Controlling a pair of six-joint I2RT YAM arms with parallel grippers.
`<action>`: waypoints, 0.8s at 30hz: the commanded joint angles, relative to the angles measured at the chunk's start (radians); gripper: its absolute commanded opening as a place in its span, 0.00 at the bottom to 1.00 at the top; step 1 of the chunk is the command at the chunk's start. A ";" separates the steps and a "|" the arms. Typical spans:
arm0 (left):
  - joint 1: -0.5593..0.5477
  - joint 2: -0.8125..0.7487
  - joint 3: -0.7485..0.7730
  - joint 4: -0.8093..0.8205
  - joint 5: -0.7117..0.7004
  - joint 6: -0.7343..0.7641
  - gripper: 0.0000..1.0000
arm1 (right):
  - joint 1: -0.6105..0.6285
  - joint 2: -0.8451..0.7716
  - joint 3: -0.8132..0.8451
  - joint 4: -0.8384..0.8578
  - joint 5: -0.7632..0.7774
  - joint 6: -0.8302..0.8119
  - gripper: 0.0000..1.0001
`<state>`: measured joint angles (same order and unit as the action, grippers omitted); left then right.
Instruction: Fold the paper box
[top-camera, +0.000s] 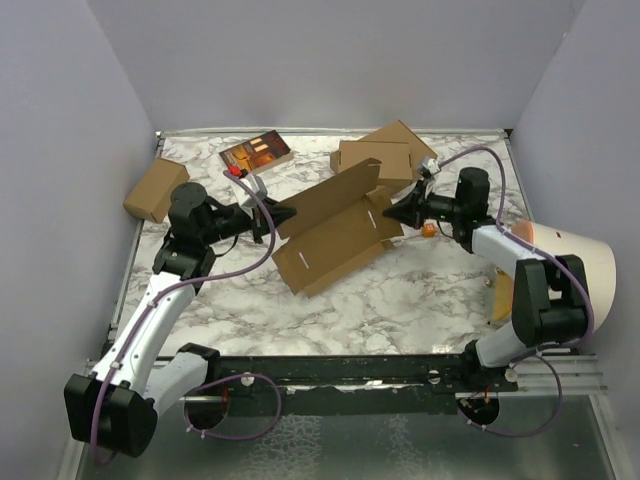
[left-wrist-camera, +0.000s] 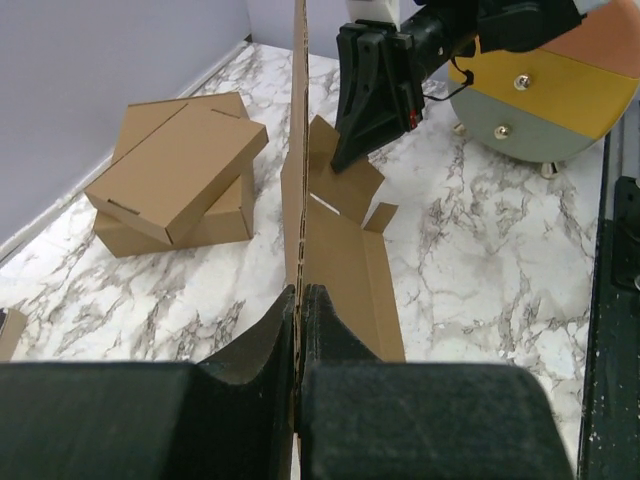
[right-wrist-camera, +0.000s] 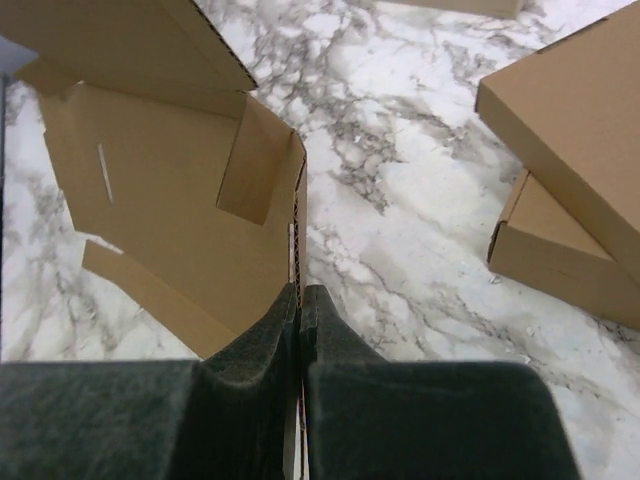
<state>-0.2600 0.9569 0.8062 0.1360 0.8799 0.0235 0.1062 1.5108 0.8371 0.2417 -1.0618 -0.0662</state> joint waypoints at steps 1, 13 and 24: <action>-0.019 0.050 0.089 -0.089 0.000 0.078 0.00 | 0.019 0.081 -0.066 0.445 0.086 0.158 0.01; -0.023 0.112 0.091 -0.128 0.053 0.018 0.00 | 0.037 0.151 -0.252 0.822 0.092 0.218 0.01; -0.022 0.069 0.077 -0.161 0.002 0.080 0.00 | 0.039 0.047 -0.103 0.128 0.060 -0.203 0.16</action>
<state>-0.2710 1.0500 0.8852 -0.0029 0.8780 0.0841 0.1368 1.5970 0.6628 0.6319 -0.9997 -0.0704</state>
